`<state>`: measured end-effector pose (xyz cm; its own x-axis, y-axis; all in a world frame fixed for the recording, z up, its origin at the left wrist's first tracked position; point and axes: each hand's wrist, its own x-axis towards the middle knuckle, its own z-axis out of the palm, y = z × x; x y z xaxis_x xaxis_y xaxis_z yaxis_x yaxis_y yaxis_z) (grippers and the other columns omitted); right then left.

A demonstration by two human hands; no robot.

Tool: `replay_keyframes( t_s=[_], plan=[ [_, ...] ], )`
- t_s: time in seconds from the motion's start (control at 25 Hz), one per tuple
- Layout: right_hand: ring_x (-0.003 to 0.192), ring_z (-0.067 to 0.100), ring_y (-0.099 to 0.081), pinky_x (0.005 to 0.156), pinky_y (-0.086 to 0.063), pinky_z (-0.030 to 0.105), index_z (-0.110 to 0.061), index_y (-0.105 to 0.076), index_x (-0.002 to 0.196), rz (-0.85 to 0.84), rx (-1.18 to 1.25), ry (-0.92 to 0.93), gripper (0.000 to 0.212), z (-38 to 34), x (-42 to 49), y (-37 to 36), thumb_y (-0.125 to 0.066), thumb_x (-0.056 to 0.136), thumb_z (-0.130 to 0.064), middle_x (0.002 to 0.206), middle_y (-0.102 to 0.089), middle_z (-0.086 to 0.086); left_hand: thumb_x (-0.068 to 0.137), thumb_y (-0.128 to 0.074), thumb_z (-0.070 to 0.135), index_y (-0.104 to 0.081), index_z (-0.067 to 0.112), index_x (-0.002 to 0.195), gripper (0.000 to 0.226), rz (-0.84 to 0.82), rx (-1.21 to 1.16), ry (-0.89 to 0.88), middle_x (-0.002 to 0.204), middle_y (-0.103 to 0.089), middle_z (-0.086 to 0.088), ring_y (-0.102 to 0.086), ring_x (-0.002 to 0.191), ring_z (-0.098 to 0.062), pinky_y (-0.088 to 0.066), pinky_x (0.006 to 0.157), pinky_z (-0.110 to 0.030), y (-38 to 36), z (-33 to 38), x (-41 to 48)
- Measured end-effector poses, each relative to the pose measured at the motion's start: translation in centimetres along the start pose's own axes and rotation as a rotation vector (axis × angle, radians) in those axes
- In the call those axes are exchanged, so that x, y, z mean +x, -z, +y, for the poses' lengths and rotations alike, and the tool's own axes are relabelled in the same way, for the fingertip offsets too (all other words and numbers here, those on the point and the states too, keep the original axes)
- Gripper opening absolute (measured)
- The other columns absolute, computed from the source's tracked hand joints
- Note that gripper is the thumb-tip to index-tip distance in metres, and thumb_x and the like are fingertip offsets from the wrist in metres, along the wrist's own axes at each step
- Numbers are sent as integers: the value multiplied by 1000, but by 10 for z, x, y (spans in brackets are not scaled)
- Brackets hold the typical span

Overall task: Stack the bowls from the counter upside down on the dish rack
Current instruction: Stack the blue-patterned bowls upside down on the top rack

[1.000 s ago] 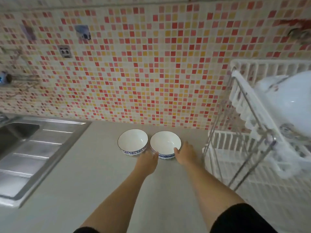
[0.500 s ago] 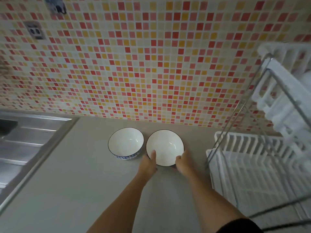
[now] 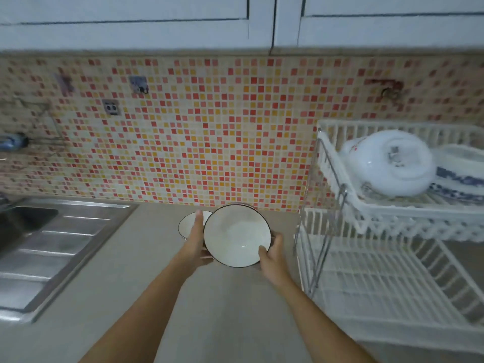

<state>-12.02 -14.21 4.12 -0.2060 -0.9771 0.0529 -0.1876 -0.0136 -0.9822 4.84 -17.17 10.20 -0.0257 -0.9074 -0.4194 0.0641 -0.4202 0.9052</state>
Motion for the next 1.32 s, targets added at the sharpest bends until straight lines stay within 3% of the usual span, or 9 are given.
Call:
replay_keyframes(
  t_s=[0.16, 0.28, 0.4, 0.56, 0.64, 0.8, 0.92, 1.16, 1.32],
  plan=[
    [116, 11, -50, 97, -50, 50, -40, -34, 103, -91, 92, 216, 33, -100, -46, 16, -53, 81, -55, 115, -43, -27, 76, -57, 68, -31, 31, 142, 80, -54, 62, -291, 140, -46, -4, -56, 113, -28, -52, 84, -40, 19, 53, -66],
    [113, 14, -52, 101, -46, 50, -42, -30, 105, -124, 99, 331, 54, -184, -71, 38, -31, 71, -84, 109, -42, -25, 64, -67, 62, -30, 32, 143, 92, -187, 0, -543, 140, -47, -4, -56, 117, -25, -48, 92, -35, 15, 92, -110],
    [110, 19, -56, 102, -45, 53, -37, -25, 121, -128, 119, 468, 60, -243, -91, 80, -31, 76, -76, 113, -51, -12, 52, -68, 73, -33, 26, 139, 106, -323, -33, -766, 133, -49, -3, -53, 120, -18, -44, 93, -25, -7, 123, -160],
    [122, 13, -54, 99, -48, 39, -54, -35, 130, -175, 123, 647, 63, -271, -100, 158, -51, 73, -74, 138, -48, -10, 65, -18, 87, -58, 50, 110, 71, -485, 46, -936, 128, -59, 14, -51, 126, -2, -36, 110, -19, -59, 153, -209],
    [120, 11, -56, 100, -47, 38, -50, -39, 132, -134, 61, 700, 72, -272, -99, 204, -55, 68, -78, 136, -52, -13, 46, -26, 98, -72, 50, 90, 79, -524, 164, -969, 107, -70, 25, -58, 110, 12, -44, 97, -7, -90, 166, -216],
    [115, 7, -60, 96, -49, 27, -46, -39, 133, -5, -77, 804, 74, -264, -92, 289, -56, 68, -76, 125, -59, -24, 73, -34, 82, -48, 22, 119, 77, -451, 534, -1059, 109, -59, 9, -58, 115, -15, -46, 95, -29, -172, 176, -198],
    [116, 9, -59, 94, -51, 32, -48, -42, 131, 23, -155, 832, 71, -249, -76, 352, -63, 67, -72, 127, -59, -18, 55, -60, 77, -36, 25, 127, 92, -497, 581, -1055, 114, -57, 13, -62, 101, -3, -51, 78, -18, -234, 177, -189],
    [132, 7, -45, 108, -42, 28, -48, -26, 141, -23, -446, 601, 115, -214, -21, 458, -83, 42, -65, 146, -39, -18, 50, -80, 63, -27, 37, 146, 113, -647, 880, -1047, 144, -47, 14, -49, 130, -9, -41, 109, -41, -333, 200, -140],
    [138, 5, -31, 116, -31, 41, -37, -11, 149, -153, -660, 409, 130, -187, 28, 494, -90, 46, -46, 147, -27, -26, 51, -86, 55, -35, 34, 140, 106, -648, 1141, -955, 139, -51, 15, -51, 128, -10, -39, 111, -41, -392, 204, -101]
  ],
)
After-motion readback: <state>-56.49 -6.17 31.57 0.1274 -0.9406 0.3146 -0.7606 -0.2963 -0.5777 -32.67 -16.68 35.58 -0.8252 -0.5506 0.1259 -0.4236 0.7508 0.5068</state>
